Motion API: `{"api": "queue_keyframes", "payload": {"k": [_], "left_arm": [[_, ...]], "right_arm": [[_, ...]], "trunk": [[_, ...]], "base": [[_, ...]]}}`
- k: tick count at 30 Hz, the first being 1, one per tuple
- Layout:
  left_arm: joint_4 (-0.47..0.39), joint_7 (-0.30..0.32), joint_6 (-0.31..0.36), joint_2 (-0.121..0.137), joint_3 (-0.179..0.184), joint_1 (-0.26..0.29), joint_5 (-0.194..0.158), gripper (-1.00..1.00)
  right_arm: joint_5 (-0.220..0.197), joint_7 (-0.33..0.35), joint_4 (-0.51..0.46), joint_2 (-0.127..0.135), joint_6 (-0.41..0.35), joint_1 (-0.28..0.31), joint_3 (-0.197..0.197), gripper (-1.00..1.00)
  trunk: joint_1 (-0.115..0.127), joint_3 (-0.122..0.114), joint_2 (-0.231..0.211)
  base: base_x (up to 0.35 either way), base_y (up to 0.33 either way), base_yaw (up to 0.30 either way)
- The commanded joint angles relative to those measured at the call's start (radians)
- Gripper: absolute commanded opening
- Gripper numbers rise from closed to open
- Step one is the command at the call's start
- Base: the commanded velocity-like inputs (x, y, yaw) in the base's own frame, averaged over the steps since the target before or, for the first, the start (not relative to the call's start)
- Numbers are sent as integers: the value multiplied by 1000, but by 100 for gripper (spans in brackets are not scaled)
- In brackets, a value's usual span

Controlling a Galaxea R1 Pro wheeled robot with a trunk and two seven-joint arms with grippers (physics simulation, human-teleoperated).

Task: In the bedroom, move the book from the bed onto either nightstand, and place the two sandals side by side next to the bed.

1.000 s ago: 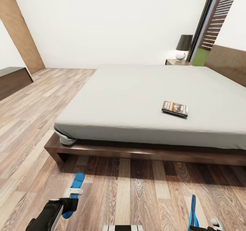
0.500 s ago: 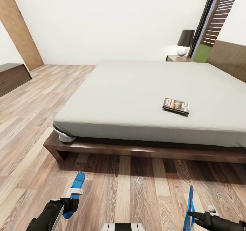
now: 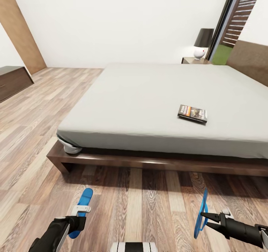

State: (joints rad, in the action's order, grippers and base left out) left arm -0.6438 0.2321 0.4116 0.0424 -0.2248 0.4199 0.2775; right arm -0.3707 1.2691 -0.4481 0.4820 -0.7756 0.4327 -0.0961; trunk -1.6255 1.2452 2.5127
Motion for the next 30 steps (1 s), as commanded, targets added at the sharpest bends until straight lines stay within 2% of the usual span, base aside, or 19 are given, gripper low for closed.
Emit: {"api": "queue_keyframes", "payload": {"k": [1,11,14,21,30], "left_arm": [[-2,12,4,-1,-5,0,12,-100],[-2,11,2,-1,-5,0,12,-100],[-2,10,1,-1,-5,0,12,-100],[-6,9,1,0,-7,0,12,-100],[-31,-1,0,1,-8,0,12,-100]], "right_arm": [[-5,1,1,0,-8,1,-1,-100],[-7,1,2,0,-8,0,-1,-100],[-7,1,2,0,-7,1,-1,-100],[-7,1,2,0,-8,1,-1,-100],[-7,0,2,0,-7,1,-1,-100]], "trunk": [[0,5,1],[-5,43,3],[-5,43,3],[-8,70,5],[-8,70,5]], "base": [[0,0,0],[0,0,0],[0,0,0],[0,0,0],[23,6,0]]}}
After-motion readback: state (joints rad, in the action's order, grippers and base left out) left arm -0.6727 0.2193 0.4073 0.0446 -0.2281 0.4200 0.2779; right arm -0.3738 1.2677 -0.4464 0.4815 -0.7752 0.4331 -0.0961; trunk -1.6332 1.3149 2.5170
